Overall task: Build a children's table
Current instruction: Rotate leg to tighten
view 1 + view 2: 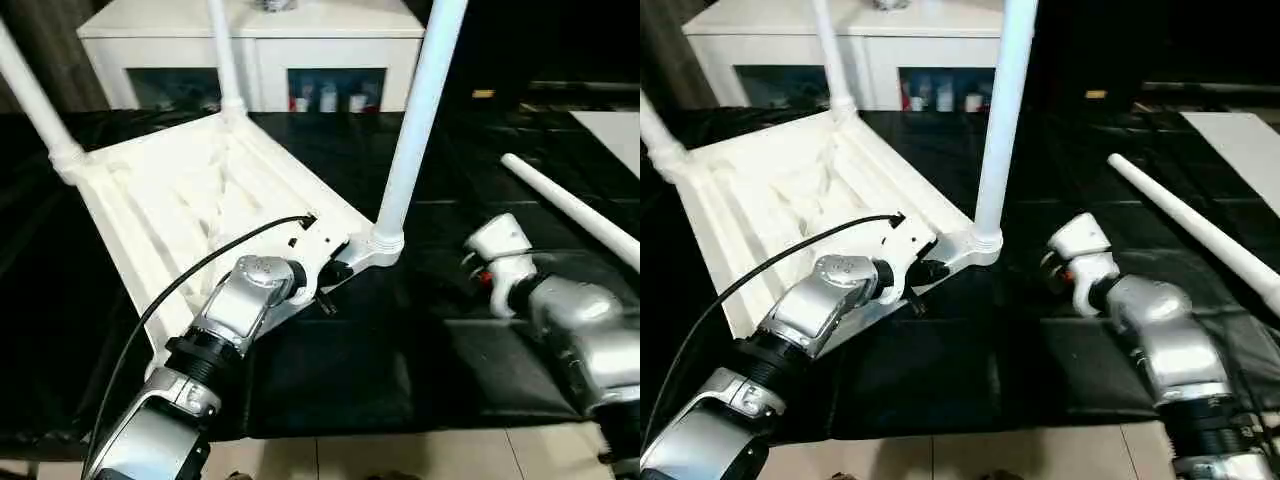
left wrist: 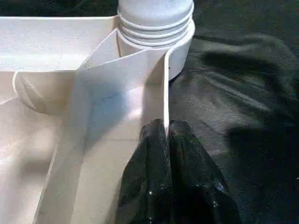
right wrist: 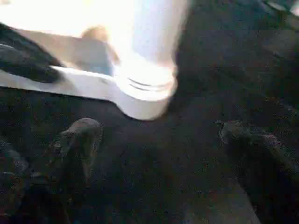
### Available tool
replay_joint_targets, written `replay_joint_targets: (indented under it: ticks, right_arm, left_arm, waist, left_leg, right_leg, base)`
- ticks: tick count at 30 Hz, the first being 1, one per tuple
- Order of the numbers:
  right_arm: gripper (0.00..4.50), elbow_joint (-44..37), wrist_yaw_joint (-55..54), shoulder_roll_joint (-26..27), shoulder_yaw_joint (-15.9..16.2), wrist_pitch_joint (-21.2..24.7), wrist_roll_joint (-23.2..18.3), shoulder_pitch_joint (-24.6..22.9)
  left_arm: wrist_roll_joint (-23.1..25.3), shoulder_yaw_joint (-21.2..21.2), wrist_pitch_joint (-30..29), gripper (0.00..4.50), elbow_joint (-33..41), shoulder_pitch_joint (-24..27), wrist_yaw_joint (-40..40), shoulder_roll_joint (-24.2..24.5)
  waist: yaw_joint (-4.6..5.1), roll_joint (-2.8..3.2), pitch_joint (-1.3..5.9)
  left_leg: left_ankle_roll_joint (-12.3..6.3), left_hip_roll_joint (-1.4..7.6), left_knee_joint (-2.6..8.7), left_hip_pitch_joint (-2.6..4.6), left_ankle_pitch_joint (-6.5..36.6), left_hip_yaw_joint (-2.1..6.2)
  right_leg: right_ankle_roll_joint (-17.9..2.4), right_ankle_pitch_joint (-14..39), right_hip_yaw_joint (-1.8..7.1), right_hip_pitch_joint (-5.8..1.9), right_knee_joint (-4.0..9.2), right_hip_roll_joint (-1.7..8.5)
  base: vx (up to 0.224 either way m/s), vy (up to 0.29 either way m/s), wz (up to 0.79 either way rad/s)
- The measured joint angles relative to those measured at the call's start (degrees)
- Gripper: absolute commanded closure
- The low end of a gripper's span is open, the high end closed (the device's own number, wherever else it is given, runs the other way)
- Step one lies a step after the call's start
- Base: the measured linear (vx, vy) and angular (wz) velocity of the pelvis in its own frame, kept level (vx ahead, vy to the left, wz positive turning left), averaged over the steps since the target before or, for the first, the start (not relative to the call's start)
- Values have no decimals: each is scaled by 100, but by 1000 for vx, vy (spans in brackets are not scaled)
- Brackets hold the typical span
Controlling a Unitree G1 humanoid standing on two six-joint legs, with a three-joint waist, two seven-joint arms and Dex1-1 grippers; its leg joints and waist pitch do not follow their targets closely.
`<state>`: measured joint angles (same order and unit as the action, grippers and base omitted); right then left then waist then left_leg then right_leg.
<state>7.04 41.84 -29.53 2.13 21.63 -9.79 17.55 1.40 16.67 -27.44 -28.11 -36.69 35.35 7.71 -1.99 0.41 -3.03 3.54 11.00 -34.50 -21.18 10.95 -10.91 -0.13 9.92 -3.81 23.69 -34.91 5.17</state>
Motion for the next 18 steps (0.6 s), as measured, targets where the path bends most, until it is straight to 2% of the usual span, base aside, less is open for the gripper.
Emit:
replay_joint_targets:
  ticks: [4, 6, 11, 12, 14, 15, 18]
  right_arm:
    - [6, 10, -46, 180, 180, -54, -10, -85]
    - [0, 65, -216, 348, 256, -98, 73, -69]
    - [0, 213, -413, 609, 285, -99, 120, 81]
    - [0, 213, -438, 661, 300, -99, 140, 86]
    - [0, 220, -511, 772, 373, -98, 156, 96]
    - [0, 231, -568, 852, 443, -98, 184, 105]
    - [0, 276, -686, 1001, 564, -86, 317, 123]
  left_arm:
    - [-60, -133, 53, 450, 0, 49, -89, -69]
    - [-199, -254, 117, 406, 21, 126, -68, -133]
    - [-660, -707, 138, 371, 681, 184, -37, -151]
    - [-743, -810, 101, 355, 822, 160, -4, -116]
    - [-854, -953, -55, 355, 1013, 149, 40, 10]
    - [-870, -1027, -148, 335, 1107, 147, 53, 130]
    - [-841, -1280, -205, 315, 1221, 148, -138, 449]
  waist:
    - [11, -5, -4]
    - [8, -7, -5]
    - [-58, -8, -5]
    - [-74, -8, -5]
    - [-92, -8, -5]
    - [-84, -8, -5]
    - [-63, -8, -5]
  left_leg:
    - [-1, -3, -7, -2, 0, -8]
    - [-1, -2, -8, -16, -1, -8]
    - [-1, -2, -8, -24, 0, -8]
    - [-1, -2, -8, -23, 0, -9]
    - [-1, -1, -8, -21, 0, -10]
    - [-1, -1, -8, -17, 0, -12]
    - [1, -1, -8, -15, -1, -12]
  right_leg:
    - [-7, -5, 5, 5, 1, 4]
    - [-9, -6, 5, 23, -1, 4]
    - [-10, -6, 4, 27, 0, 6]
    - [-10, -6, 4, 27, 0, 6]
    - [-10, -6, 4, 27, -2, 6]
    - [-10, -6, 6, 26, -4, 6]
    - [-10, -6, 7, 25, -7, 5]
  base:
    - [0, 0, 0]
    - [0, 0, 0]
    - [0, 0, 0]
    - [0, 0, 0]
    - [0, 0, 0]
    - [0, 0, 0]
    - [0, 0, 0]
